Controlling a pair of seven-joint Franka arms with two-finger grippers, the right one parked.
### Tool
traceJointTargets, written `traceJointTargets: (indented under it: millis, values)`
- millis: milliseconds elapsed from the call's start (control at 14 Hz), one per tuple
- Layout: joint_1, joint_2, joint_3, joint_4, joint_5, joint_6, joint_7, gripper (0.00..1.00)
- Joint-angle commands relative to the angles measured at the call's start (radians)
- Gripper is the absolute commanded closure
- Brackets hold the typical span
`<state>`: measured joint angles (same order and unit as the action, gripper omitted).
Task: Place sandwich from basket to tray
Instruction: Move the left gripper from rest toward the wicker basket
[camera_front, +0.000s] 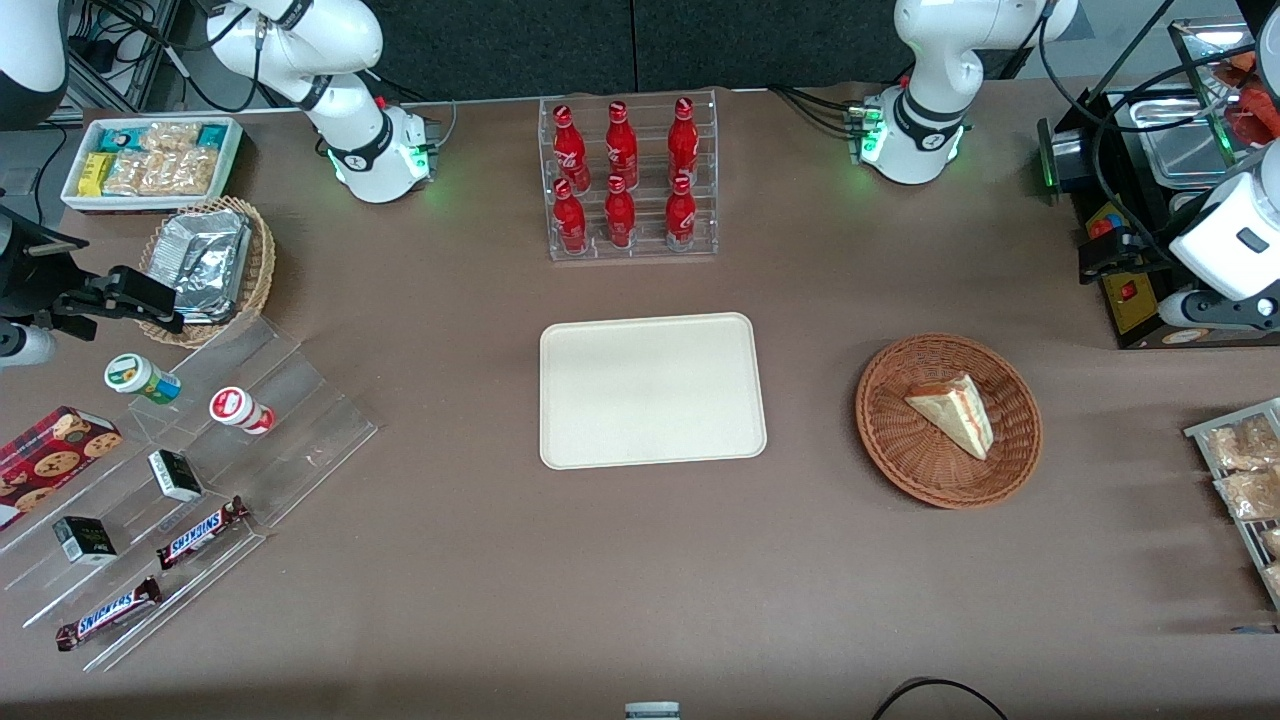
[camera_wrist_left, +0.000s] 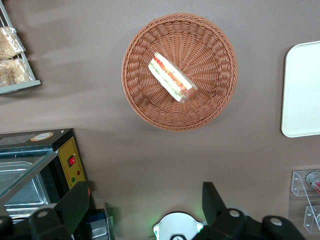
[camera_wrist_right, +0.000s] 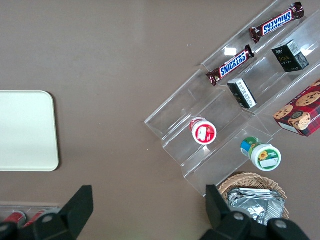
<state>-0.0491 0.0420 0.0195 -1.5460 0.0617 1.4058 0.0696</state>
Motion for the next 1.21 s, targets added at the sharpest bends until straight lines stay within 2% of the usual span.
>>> traceJointTargets:
  millis: [0, 286, 500, 929, 1143]
  values:
    - [-0.006, 0.007, 0.002, 0.023, -0.008, -0.034, -0.007, 0.0]
    - [-0.005, 0.028, 0.004, 0.02, -0.013, -0.025, -0.059, 0.0]
    - [-0.003, 0.068, 0.005, -0.002, -0.025, 0.018, -0.17, 0.0]
    - [-0.008, 0.059, 0.004, -0.238, -0.037, 0.306, -0.509, 0.0]
    - [-0.008, 0.026, 0.002, -0.414, -0.037, 0.499, -0.609, 0.0]
